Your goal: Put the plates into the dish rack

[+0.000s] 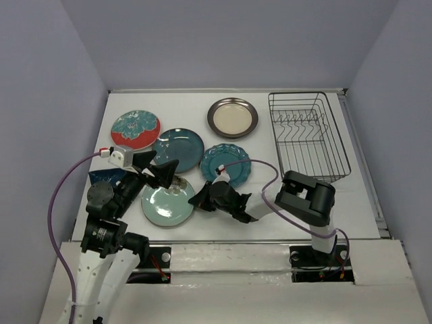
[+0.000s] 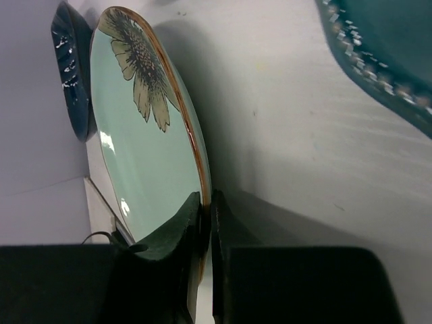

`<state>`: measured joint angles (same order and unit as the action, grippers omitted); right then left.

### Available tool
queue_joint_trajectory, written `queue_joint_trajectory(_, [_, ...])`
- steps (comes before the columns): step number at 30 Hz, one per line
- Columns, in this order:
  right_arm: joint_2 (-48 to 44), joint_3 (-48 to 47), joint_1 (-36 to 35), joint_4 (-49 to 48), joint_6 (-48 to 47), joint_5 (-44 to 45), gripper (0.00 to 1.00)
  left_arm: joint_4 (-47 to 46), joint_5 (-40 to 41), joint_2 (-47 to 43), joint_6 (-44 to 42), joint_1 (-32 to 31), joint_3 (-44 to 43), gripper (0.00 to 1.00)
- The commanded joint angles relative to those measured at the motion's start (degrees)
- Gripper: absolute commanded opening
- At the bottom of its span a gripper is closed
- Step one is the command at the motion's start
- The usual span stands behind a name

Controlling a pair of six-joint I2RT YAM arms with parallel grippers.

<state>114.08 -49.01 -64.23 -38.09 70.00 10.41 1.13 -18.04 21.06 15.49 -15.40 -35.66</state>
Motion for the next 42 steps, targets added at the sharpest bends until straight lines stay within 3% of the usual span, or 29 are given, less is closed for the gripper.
queue_joint_trajectory(1, [-9.29,5.85,-0.46,5.3,-8.63,5.4,0.07,-1.65,-1.12,-0.93,-0.37,0.28,-2.22,0.99])
queue_joint_trajectory(6, [-27.37,7.71,-0.46,16.16,-16.63,11.19,0.07,-1.83,-1.03,-1.11,-0.37,0.37,-2.4,0.99])
queue_joint_trajectory(10, [-40.82,4.56,0.41,26.12,-27.86,21.73,0.07,-1.57,0.11,-2.07,-0.02,0.37,-2.31,0.99])
queue_joint_trajectory(14, [-50.5,1.39,9.71,31.65,-36.14,22.55,0.07,-1.39,0.38,-2.43,0.25,0.37,-2.31,0.99])
queue_joint_trajectory(18, [-57.12,-3.88,23.67,33.34,-43.09,22.01,0.07,-1.3,0.2,-2.69,0.33,0.28,-2.22,0.99])
queue_joint_trajectory(20, [-57.39,-7.48,27.73,34.3,-48.97,24.29,0.07,-1.21,0.11,-2.86,0.33,0.28,-2.22,0.99])
queue_joint_trajectory(25, [-52.48,-19.0,46.19,35.8,-55.75,23.94,0.07,-1.21,0.55,-4.01,0.33,-0.51,-2.22,0.99])
queue_joint_trajectory(30, [-44.4,-23.22,57.53,27.11,-67.35,24.39,0.07,-1.21,0.38,-4.53,0.51,-3.32,-2.22,0.99])
queue_joint_trajectory(32, [-40.7,-25.16,62.35,25.09,-69.29,19.31,0.07,-1.21,0.81,-5.06,0.25,-5.25,-2.22,0.99])
queue_joint_trajectory(37, [-37.1,-27.36,68.35,23.32,-75.44,12.89,0.07,1.42,3.01,-6.38,-0.63,-7.63,-2.57,0.99])
queue_joint_trajectory(42, [-32.88,-29.47,69.15,23.93,-82.82,11.83,0.07,2.13,4.24,-7.96,-0.98,-9.56,-2.84,0.99])
